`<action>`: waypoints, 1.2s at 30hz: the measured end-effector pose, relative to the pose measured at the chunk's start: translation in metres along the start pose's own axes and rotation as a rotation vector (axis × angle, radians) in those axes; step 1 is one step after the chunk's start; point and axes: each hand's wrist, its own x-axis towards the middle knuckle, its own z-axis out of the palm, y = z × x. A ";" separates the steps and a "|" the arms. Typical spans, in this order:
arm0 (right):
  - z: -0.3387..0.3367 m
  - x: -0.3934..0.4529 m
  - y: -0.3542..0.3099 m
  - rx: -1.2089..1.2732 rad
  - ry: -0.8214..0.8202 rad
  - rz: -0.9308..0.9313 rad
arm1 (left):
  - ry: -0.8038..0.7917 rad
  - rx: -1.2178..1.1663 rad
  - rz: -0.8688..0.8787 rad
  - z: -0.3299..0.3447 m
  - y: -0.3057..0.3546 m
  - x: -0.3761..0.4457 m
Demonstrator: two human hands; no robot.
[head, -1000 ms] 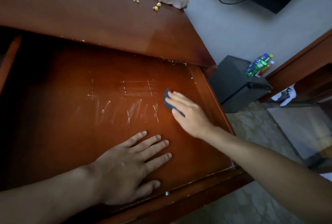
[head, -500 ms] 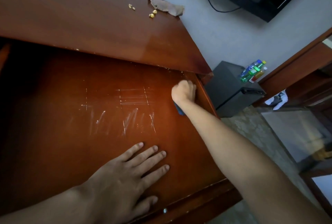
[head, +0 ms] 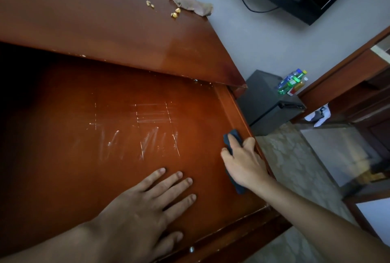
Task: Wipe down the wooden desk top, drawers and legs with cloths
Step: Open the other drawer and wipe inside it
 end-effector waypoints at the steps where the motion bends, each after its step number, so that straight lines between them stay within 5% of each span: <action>1: 0.000 0.003 -0.001 -0.001 0.015 0.002 | 0.001 0.002 0.001 0.001 0.000 0.000; 8: -0.010 0.096 -0.057 -0.005 0.316 -0.056 | 0.001 0.039 0.006 -0.002 -0.002 0.001; 14: -0.008 0.084 -0.081 0.253 0.397 -0.431 | -0.085 0.015 0.002 -0.008 -0.003 -0.001; 17: -0.015 0.069 -0.053 0.255 0.490 -0.166 | -0.113 0.008 0.001 -0.010 -0.004 0.001; 21: -0.003 0.020 -0.029 0.119 0.248 -0.004 | -0.175 -0.039 -0.011 -0.011 -0.003 0.002; 25: 0.014 -0.003 -0.058 0.194 0.322 -0.374 | -0.266 -0.084 -0.018 -0.013 -0.005 0.004; 28: 0.006 0.058 -0.066 0.159 0.369 -0.635 | -0.292 -0.100 -0.018 -0.016 -0.007 0.005; 32: -0.019 0.149 -0.048 0.129 0.342 -0.131 | -0.351 -0.149 -0.037 -0.020 -0.005 0.004; 36: 0.004 0.105 -0.058 0.189 0.382 -0.320 | -0.346 -0.253 -0.040 -0.026 -0.002 0.009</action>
